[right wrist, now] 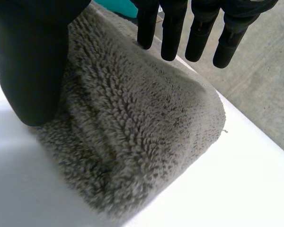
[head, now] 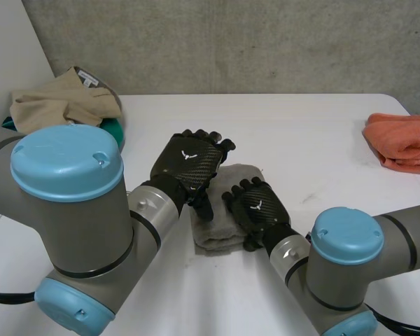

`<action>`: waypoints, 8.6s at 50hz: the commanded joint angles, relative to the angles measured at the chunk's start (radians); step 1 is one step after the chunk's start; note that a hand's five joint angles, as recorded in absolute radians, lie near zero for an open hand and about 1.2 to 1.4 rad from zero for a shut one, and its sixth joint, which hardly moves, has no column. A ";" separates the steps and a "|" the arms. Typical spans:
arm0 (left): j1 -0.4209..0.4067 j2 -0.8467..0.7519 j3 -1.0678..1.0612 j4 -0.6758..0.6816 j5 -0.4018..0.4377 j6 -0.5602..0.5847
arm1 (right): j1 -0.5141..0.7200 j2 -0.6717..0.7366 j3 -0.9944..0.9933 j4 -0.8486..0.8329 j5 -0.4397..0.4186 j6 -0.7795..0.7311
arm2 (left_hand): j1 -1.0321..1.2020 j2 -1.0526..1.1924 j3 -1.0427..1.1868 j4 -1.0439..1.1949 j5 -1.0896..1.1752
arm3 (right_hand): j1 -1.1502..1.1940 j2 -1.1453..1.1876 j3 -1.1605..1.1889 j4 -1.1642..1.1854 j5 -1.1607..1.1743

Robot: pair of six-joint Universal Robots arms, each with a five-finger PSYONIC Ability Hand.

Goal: Fold the laundry.

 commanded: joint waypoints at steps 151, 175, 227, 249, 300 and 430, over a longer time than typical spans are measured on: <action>0.696 -0.233 0.292 0.191 0.194 0.222 | -0.468 -0.357 0.176 0.138 -0.358 -0.190 | -0.013 -0.006 -0.013 0.000 -0.022 | -0.181 -0.192 -0.157 -0.162 -0.130; 0.483 -0.172 0.336 0.218 0.289 0.082 | -0.502 -0.384 0.190 0.180 -0.296 -0.224 | 1.181 1.188 1.182 1.195 1.172 | -0.181 -0.192 -0.157 -0.162 -0.130; 0.038 0.131 -0.261 -0.049 -0.026 -0.345 | -0.343 -0.076 -0.149 0.396 -0.279 0.166 | 0.236 0.243 0.237 0.250 0.227 | 0.054 0.044 0.079 0.074 0.105; -0.035 -0.203 0.036 -0.062 -0.034 -0.511 | -0.318 -0.108 -0.157 0.287 -0.208 0.117 | 1.181 1.188 1.182 1.195 1.172 | 1.041 1.030 1.065 1.060 1.092; 0.103 -0.356 0.885 0.363 -0.141 0.629 | -0.232 -0.106 -0.752 -0.034 0.060 -0.325 | 1.181 1.188 1.182 1.195 1.172 | 1.041 1.030 1.065 1.060 1.092; 0.195 -0.271 -0.068 0.230 0.110 0.255 | -0.270 -0.008 -0.119 0.143 -0.004 -0.159 | 0.492 0.499 0.492 0.505 0.483 | 1.041 1.030 1.065 1.060 1.092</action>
